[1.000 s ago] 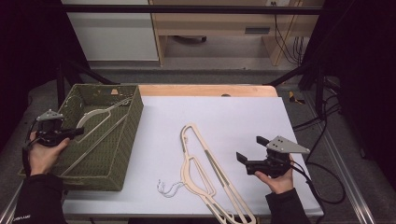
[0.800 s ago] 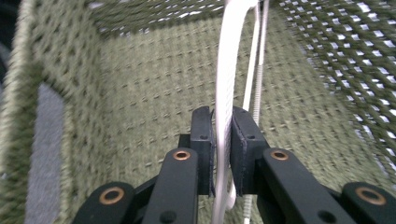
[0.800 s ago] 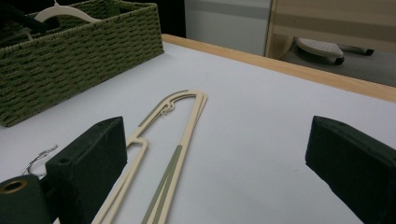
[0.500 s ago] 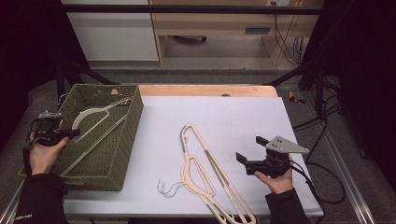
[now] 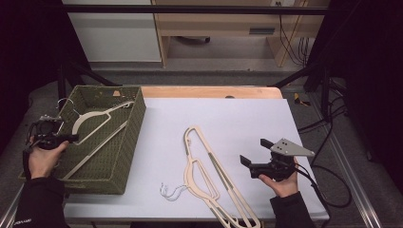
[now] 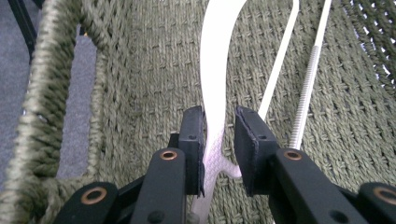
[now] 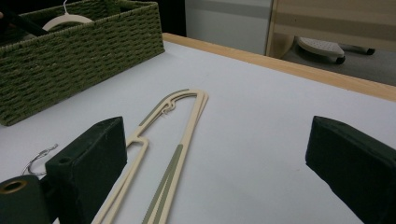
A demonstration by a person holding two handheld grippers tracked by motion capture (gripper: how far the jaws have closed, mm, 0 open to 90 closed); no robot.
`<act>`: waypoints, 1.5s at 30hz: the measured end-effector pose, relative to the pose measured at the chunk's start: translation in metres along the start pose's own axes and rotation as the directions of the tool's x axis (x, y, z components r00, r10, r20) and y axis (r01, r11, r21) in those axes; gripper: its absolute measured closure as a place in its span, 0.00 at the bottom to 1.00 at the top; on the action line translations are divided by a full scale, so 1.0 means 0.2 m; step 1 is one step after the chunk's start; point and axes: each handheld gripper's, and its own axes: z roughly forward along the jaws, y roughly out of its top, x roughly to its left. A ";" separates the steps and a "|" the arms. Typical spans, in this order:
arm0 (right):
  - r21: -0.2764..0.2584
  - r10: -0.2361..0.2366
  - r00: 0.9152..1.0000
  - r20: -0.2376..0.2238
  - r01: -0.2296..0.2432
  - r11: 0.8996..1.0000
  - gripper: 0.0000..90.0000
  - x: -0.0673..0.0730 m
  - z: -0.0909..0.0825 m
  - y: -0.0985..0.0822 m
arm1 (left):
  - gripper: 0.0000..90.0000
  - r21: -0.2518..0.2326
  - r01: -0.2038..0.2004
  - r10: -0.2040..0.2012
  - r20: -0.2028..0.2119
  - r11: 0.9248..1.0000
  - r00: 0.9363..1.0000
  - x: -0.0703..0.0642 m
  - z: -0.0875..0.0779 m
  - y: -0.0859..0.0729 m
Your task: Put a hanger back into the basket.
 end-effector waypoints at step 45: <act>-0.033 0.003 1.000 -0.013 -0.003 0.999 0.07 0.00 -0.04 0.01 | 0.10 -0.530 -0.148 0.348 0.300 0.835 0.888 -0.92 -0.39 -0.12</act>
